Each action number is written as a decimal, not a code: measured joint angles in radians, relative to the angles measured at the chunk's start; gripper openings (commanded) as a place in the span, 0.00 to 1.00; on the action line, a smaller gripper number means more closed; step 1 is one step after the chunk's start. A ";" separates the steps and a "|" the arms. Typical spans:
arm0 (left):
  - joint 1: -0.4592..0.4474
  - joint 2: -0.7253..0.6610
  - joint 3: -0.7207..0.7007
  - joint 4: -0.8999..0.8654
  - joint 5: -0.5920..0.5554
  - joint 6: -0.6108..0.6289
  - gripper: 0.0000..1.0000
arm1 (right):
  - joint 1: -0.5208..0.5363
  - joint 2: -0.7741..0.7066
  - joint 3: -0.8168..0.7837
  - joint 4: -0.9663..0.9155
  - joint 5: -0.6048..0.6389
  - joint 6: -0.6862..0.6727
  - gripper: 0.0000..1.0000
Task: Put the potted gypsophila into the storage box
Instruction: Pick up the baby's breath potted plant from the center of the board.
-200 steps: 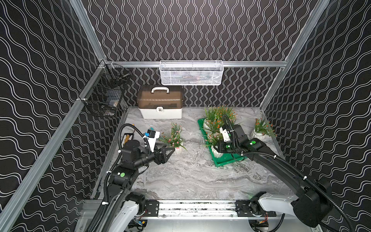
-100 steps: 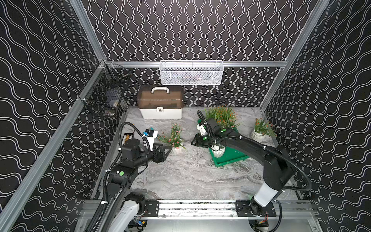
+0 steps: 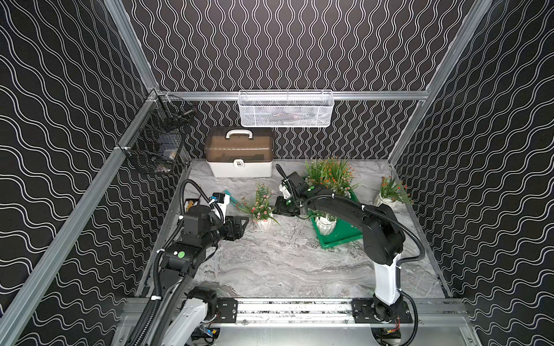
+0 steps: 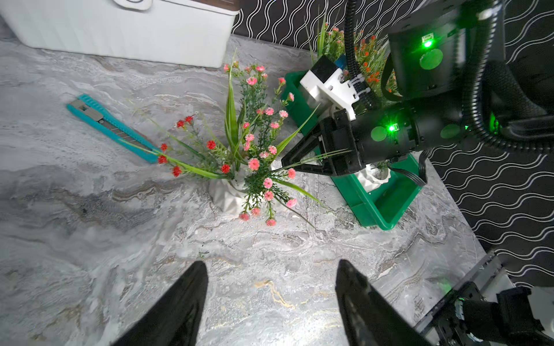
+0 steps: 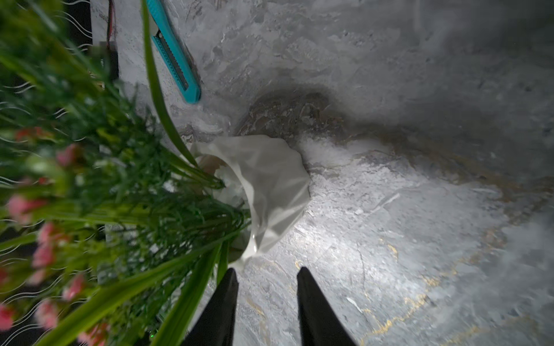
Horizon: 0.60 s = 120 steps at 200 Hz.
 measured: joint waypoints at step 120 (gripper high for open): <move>0.008 0.014 0.001 -0.009 -0.039 0.000 0.69 | 0.043 0.153 0.185 -0.098 0.085 -0.027 0.28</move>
